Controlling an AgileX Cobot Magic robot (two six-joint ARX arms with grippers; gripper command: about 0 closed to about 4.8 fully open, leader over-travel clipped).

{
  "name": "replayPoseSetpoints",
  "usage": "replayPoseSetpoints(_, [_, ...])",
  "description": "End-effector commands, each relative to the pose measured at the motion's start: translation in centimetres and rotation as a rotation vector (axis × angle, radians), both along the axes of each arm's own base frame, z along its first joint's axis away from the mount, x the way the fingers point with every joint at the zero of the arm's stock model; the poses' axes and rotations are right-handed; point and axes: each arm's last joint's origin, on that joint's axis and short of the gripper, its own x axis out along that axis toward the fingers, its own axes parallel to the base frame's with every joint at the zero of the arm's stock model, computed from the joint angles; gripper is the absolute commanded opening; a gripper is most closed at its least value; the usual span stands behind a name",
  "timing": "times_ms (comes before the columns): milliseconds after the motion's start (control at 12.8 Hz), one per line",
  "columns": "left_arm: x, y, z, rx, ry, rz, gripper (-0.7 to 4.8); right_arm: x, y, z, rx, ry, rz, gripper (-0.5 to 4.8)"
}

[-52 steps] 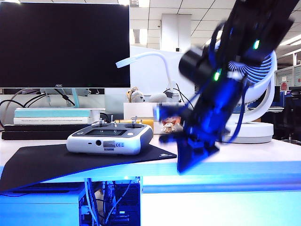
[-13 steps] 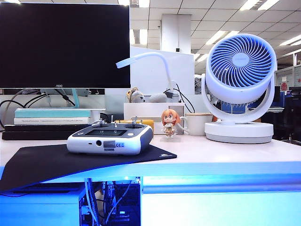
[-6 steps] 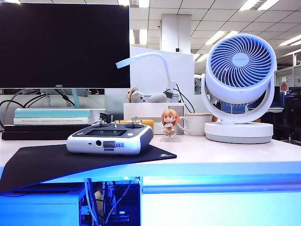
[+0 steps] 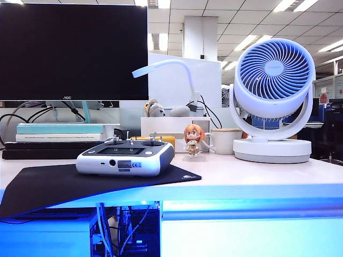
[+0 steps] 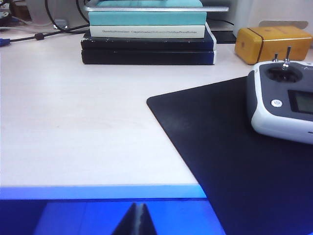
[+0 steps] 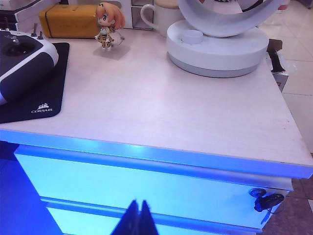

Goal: Open the drawer, place the cleaning sponge inside, then close the drawer.

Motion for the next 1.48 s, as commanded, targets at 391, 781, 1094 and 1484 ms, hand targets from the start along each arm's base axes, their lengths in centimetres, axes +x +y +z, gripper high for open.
replayPoseSetpoints(391, [0.0,0.0,-0.3,-0.042,0.02,0.016,0.58,0.0,0.0,0.2,0.01,-0.012,0.0,-0.06])
replayPoseSetpoints(781, [0.0,0.0,-0.3,-0.042,0.02,0.016,0.58,0.8,-1.2,-1.2,-0.049,-0.002,-0.173,-0.06])
replayPoseSetpoints(1094, [0.0,0.0,-0.3,-0.042,0.02,0.016,0.58,1.7,-3.5,-1.7,0.03,-0.024,-0.152,-0.06])
replayPoseSetpoints(1484, [0.0,0.0,-0.3,-0.042,0.019,0.016,0.58,1.6,-2.5,-1.6,0.028,-0.032,-0.077,-0.06])
